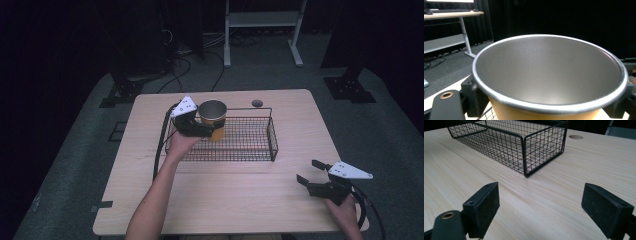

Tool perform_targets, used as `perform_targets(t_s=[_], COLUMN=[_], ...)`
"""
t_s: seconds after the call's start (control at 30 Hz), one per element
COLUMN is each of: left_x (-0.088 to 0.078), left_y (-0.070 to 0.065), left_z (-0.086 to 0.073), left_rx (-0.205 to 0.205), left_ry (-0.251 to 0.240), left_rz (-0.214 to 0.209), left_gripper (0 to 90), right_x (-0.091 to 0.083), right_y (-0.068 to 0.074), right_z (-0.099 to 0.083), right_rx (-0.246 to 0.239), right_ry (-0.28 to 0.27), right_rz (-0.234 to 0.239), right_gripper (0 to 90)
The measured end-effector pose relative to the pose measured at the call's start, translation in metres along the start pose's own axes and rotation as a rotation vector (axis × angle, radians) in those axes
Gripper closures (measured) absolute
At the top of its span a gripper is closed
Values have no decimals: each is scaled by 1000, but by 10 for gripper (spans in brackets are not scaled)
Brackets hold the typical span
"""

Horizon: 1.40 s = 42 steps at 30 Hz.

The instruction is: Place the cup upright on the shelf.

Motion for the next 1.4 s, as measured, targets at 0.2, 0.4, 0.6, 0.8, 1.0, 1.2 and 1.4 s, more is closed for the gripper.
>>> perform_targets(t_s=[0.2,0.4,0.6,0.8,1.0,1.2,1.4], left_x=[9,15,16,20,30,40,45], left_y=[7,20,32,35,35,33,35], left_z=[-3,-11,-21,-29,-33,-37,-41], left_rx=[-7,7,-29,-39,-23,-20,0], left_ry=[15,40,52,76,130,162,218], left_rz=[-14,21,11,-5,-20,-42,-50], left_gripper=[130,127,124,123,118,114,114], right_x=[0,0,0,0,0,0,0], right_y=[0,0,0,0,1,0,0], right_z=[0,0,0,0,0,0,0], right_rx=[1,-1,-1,-3,-4,-4,-5], right_ry=[-1,-1,-1,-1,0,-1,-2], right_rz=[2,2,2,2,2,4,6], right_gripper=[137,137,137,138,138,137,138])
Point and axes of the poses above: each handheld gripper's, and its own axes: x roughly forward along the jaws, z roughly out of its top, y roughly to its left, the point moved 5 cm from there along x, roughly forward along the jaws, and after that the axes turned 6 degrees about -y, right-handed, at the moved point
